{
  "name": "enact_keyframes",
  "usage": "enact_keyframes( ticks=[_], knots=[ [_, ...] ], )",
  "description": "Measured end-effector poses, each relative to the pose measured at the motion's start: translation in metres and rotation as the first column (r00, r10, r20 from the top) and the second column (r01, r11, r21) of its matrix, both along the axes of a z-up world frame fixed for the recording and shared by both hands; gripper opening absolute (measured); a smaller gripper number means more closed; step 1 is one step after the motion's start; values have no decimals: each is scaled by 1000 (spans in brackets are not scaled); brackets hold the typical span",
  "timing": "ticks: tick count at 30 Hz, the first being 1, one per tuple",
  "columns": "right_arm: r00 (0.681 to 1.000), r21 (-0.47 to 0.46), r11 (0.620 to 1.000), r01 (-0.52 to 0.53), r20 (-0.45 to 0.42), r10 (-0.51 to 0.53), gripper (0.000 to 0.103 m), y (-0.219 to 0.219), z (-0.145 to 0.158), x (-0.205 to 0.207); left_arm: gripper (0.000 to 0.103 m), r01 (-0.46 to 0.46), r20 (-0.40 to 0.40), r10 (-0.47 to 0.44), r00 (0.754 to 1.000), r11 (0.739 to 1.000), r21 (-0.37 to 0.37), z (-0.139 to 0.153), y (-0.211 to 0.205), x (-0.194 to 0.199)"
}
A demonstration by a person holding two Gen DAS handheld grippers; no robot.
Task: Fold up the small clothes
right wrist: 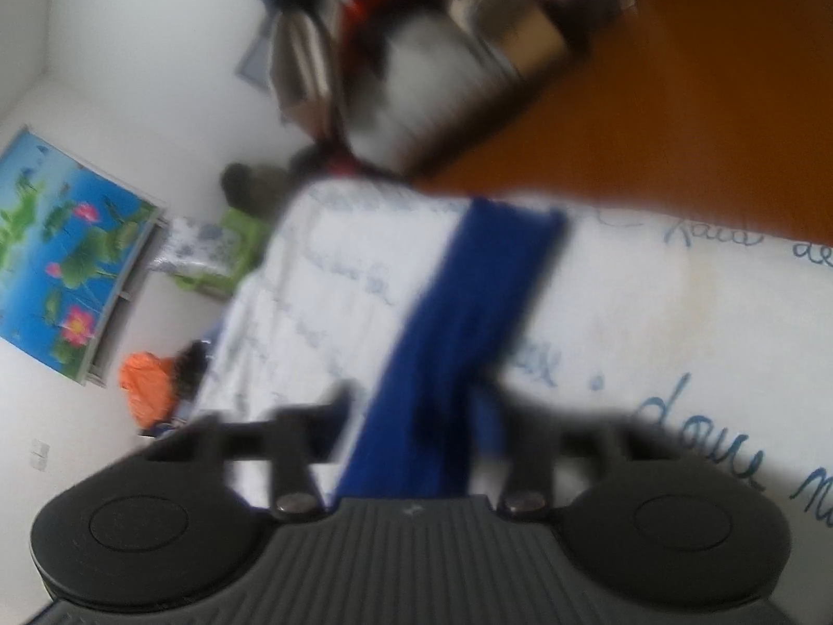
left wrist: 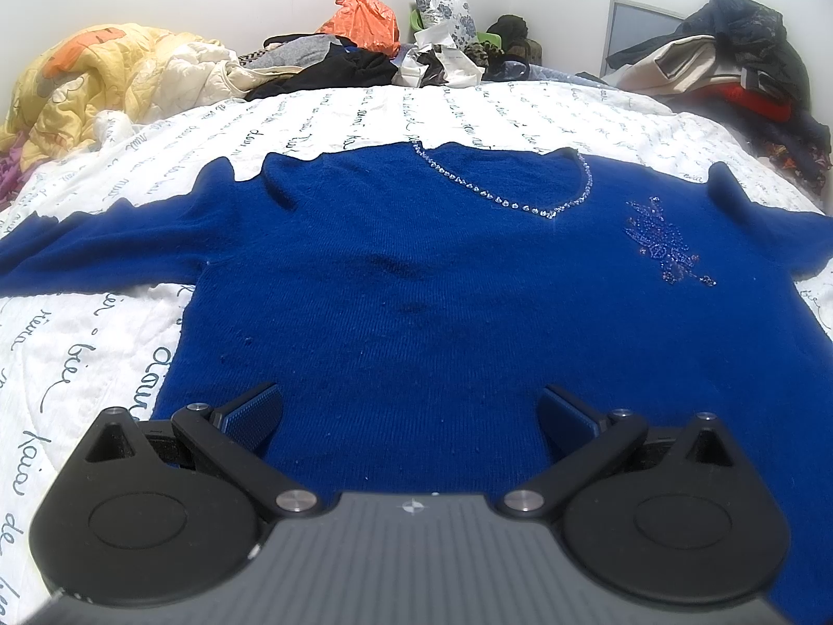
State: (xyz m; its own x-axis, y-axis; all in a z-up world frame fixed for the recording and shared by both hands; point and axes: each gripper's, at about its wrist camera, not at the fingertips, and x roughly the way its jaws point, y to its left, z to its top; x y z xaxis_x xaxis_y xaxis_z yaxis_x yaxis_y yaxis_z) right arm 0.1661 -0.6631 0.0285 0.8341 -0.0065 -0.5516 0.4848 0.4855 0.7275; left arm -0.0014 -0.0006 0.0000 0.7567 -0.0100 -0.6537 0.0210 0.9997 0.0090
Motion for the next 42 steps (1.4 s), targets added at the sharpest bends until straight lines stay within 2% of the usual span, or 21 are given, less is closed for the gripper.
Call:
enact_keyframes(
  ticks=[4,7,9,11,13,14,16,17,18,20,22,23,26,27,30,31,33,35,36,38,42],
  knots=[
    [998,10,998,60,25,-60,6,-5,-9,-10,103,-1,0,1,1000,1000,0,0,0,0],
    [996,-52,997,60,64,-56,5,10,7,-10,103,-1,0,1,1000,1000,0,0,0,0],
    [992,-134,991,-9,121,25,5,39,33,-3,103,0,0,0,1000,1000,0,0,0,0],
    [966,-226,964,-137,186,181,5,93,64,1,103,0,0,0,1000,1000,0,0,0,0],
    [887,-334,890,-310,237,398,5,170,91,-1,103,0,0,0,1000,1000,1,0,0,0],
    [826,-399,826,-399,235,512,8,217,101,-6,103,0,0,0,1000,1000,1,0,0,0],
    [688,-483,672,-561,180,703,39,305,101,-21,103,2,0,-2,1000,1000,1,0,0,0],
    [632,-492,601,-630,125,765,75,342,93,-29,103,3,0,-3,1000,1000,1,0,0,0],
    [597,-483,554,-678,78,799,85,369,83,-37,103,5,1,-5,1000,1000,-1,0,0,0],
    [560,-463,531,-710,86,824,84,394,65,-58,103,9,2,-9,1000,1000,-3,0,0,0],
    [562,-405,558,-724,123,818,85,394,48,-75,103,35,-3,-35,999,999,0,1,0,1],
    [579,-378,575,-725,116,807,85,390,39,-81,103,60,-6,-60,998,998,-15,4,1,2],
    [663,-428,605,-672,17,749,85,378,20,-91,103,91,-24,-99,995,973,-210,24,13,27],
    [678,-447,606,-658,-2,735,85,375,14,-96,103,80,-36,-93,995,959,-272,32,16,41],
    [696,-416,655,-631,70,715,85,366,12,-101,101,30,-93,-72,993,918,-396,40,21,92],
    [707,-424,664,-616,76,704,85,368,11,-101,96,6,-107,-56,993,909,-416,39,22,108],
    [715,-411,668,-621,53,697,85,369,9,-97,82,-51,-155,-15,988,911,-408,33,19,140],
    [713,-398,671,-626,58,699,85,367,7,-97,59,-65,-197,-9,980,928,-367,26,11,165],
    [712,-397,671,-626,60,700,85,367,7,-97,56,-54,-176,-3,984,946,-319,27,6,171],
    [711,-390,675,-626,68,699,85,367,4,-96,3,-26,-173,-11,985,977,-211,28,-10,179],
    [718,-357,697,-622,94,689,85,362,0,-94,4,39,-46,-45,998,993,-114,53,-22,165]
  ],
)
